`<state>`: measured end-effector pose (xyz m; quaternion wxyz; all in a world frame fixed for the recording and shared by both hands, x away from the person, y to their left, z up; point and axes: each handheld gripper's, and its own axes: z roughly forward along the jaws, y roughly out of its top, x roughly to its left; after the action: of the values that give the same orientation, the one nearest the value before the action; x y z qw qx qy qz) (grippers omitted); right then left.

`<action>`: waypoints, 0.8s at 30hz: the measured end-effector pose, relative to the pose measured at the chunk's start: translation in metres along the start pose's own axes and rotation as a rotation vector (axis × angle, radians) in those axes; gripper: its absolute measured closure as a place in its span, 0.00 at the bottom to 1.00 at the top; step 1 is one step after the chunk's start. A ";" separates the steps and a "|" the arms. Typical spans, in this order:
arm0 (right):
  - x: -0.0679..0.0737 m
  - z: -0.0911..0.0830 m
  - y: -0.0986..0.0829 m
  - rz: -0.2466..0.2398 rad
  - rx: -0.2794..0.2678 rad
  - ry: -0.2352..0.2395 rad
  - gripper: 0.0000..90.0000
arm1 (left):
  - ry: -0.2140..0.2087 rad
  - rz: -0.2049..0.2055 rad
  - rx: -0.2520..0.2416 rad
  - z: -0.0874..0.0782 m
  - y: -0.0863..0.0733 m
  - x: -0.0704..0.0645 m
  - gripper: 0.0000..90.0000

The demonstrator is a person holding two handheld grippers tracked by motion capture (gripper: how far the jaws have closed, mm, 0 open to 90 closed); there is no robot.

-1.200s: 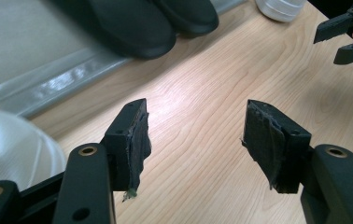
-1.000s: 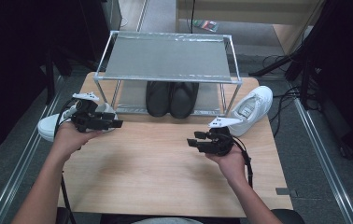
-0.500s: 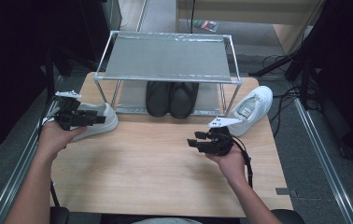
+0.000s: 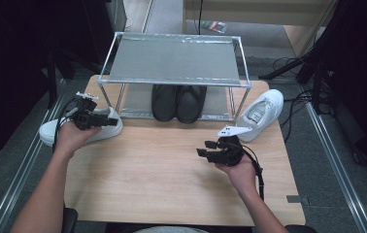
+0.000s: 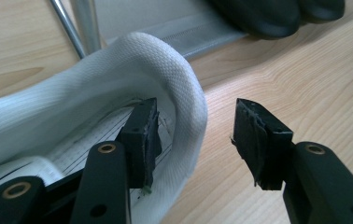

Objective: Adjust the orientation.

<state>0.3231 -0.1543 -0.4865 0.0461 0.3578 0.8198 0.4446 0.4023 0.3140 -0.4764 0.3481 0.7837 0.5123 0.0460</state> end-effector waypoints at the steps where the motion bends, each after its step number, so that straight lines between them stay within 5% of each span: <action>1: 0.000 -0.001 -0.001 0.004 0.001 -0.008 0.58 | -0.011 -0.008 -0.001 0.003 0.000 0.000 0.57; 8: -0.002 -0.007 -0.009 0.028 -0.004 -0.024 0.58 | 0.002 0.002 0.062 0.020 0.006 -0.003 0.64; 15: -0.003 -0.012 -0.012 0.034 -0.008 -0.040 0.58 | 0.052 -0.003 0.050 0.023 0.004 -0.002 0.82; 24: -0.005 -0.013 -0.011 0.050 -0.014 -0.039 0.57 | 0.101 0.086 0.116 0.016 0.006 -0.012 0.89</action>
<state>0.3155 -0.1699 -0.4886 0.0535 0.3863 0.8065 0.4444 0.4081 0.2946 -0.4813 0.2738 0.8205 0.4967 0.0706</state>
